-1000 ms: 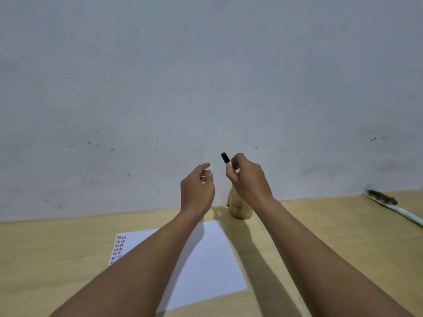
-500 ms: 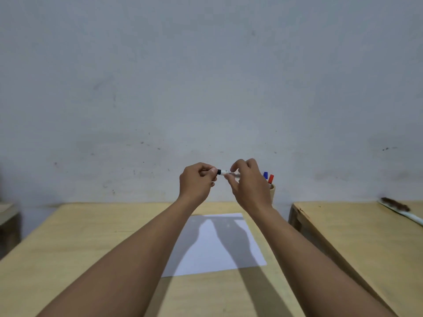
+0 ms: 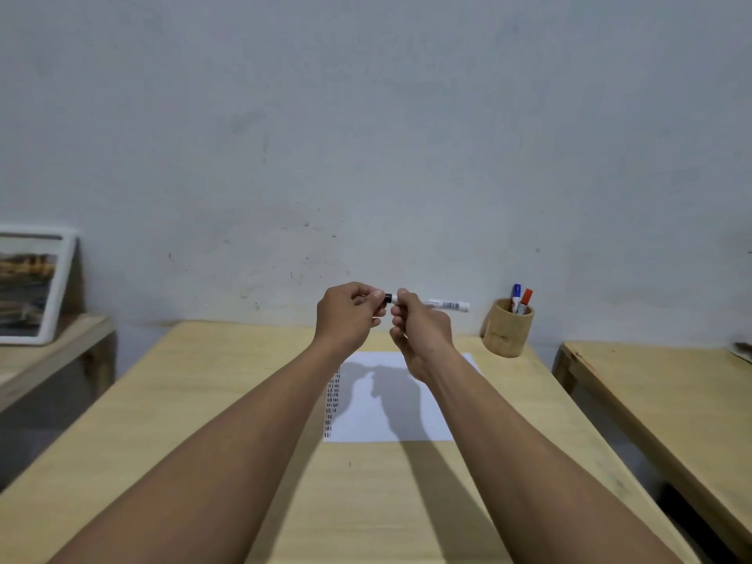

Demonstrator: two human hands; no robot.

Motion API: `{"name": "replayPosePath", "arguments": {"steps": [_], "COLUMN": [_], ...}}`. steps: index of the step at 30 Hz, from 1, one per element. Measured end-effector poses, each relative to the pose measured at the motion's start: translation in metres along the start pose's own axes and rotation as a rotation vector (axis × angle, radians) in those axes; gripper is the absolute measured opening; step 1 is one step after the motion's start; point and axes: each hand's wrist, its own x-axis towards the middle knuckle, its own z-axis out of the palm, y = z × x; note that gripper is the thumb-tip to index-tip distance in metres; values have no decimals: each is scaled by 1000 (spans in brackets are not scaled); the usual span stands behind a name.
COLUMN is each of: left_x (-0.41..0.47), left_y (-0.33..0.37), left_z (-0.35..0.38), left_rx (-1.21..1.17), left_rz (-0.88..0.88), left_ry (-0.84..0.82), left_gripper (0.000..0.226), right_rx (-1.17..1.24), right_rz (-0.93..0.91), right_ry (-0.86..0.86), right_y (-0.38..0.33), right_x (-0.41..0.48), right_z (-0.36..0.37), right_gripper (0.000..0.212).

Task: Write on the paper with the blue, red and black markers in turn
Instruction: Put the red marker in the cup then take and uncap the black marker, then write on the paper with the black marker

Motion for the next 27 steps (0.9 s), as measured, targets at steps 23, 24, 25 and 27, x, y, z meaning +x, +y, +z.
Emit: {"name": "replayPosePath", "arguments": {"steps": [23, 24, 25, 27], "left_x": [-17, -23, -24, -21], "left_y": [-137, -143, -142, -131], "left_z": [-87, -87, -86, -80], "left_rx": [969, 980, 953, 911], "left_rz": [-61, -66, -56, -44], "left_ry": [-67, -78, -77, -62], "left_gripper": [25, 25, 24, 17], "right_rx": [-798, -826, -853, -920], "right_rz": [-135, -135, -149, -195], "right_ry": [-133, -125, -110, -84], "right_y": [127, 134, 139, 137], "right_x": [2, -3, -3, -3], "right_z": [-17, -20, -22, -22], "right_gripper": [19, 19, 20, 26]}}
